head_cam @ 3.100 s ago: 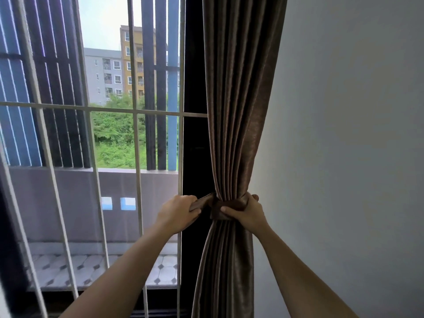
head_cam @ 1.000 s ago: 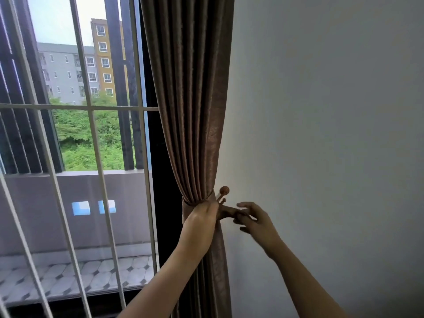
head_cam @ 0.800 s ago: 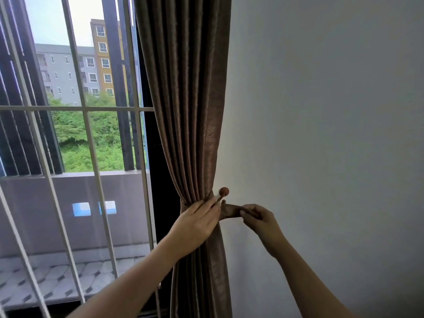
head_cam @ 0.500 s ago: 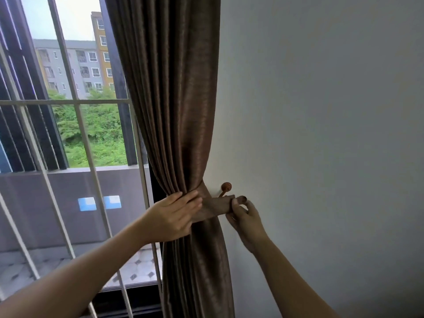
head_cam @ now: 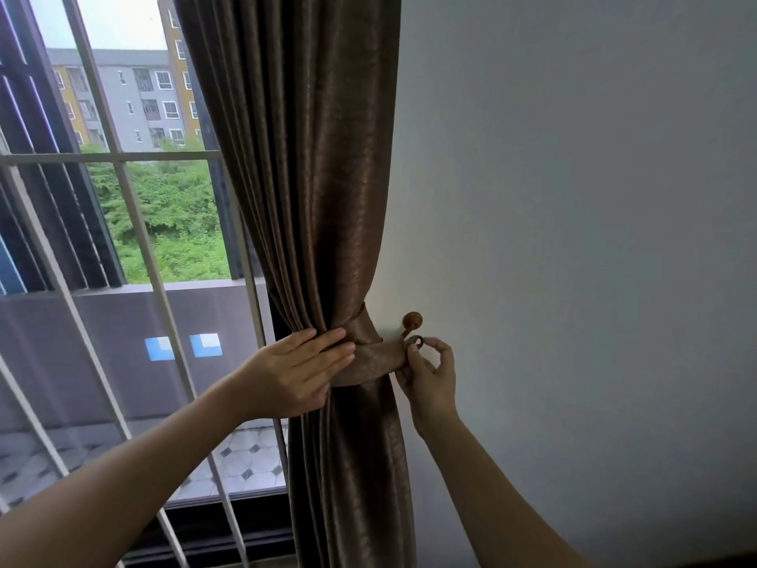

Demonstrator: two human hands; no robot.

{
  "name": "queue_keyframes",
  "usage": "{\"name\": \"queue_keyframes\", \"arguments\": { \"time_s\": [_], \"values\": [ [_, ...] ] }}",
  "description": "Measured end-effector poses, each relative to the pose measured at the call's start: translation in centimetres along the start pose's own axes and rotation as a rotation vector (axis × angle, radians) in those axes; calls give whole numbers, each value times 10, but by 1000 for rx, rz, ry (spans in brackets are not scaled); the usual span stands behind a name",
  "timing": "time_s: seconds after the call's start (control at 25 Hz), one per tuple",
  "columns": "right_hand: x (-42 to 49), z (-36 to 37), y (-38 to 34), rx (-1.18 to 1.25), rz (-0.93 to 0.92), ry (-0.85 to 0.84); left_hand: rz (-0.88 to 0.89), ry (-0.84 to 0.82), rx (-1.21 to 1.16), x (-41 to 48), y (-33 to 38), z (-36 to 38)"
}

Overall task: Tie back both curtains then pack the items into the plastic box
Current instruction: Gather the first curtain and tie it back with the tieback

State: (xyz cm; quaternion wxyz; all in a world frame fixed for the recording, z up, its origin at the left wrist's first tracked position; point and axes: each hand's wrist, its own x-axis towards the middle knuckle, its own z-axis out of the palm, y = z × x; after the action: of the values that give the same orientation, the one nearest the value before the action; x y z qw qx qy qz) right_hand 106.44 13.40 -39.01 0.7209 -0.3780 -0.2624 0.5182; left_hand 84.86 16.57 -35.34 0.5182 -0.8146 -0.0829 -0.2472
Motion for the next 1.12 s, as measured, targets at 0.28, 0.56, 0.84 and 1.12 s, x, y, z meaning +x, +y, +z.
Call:
{"name": "queue_keyframes", "arguments": {
  "time_s": [0.28,0.56,0.84,1.12],
  "values": [
    [16,-4,17,-194,-15,-15,-23,16,-26,3,5,0],
    [19,-7,23,-994,-362,45,-99,10,-5,5,24,-2],
    [24,-13,31,-1192,-629,32,-807,128,-226,-2,78,-14],
    [19,-6,18,-888,-352,40,-1161,234,-756,11,93,-21]
  ]
}}
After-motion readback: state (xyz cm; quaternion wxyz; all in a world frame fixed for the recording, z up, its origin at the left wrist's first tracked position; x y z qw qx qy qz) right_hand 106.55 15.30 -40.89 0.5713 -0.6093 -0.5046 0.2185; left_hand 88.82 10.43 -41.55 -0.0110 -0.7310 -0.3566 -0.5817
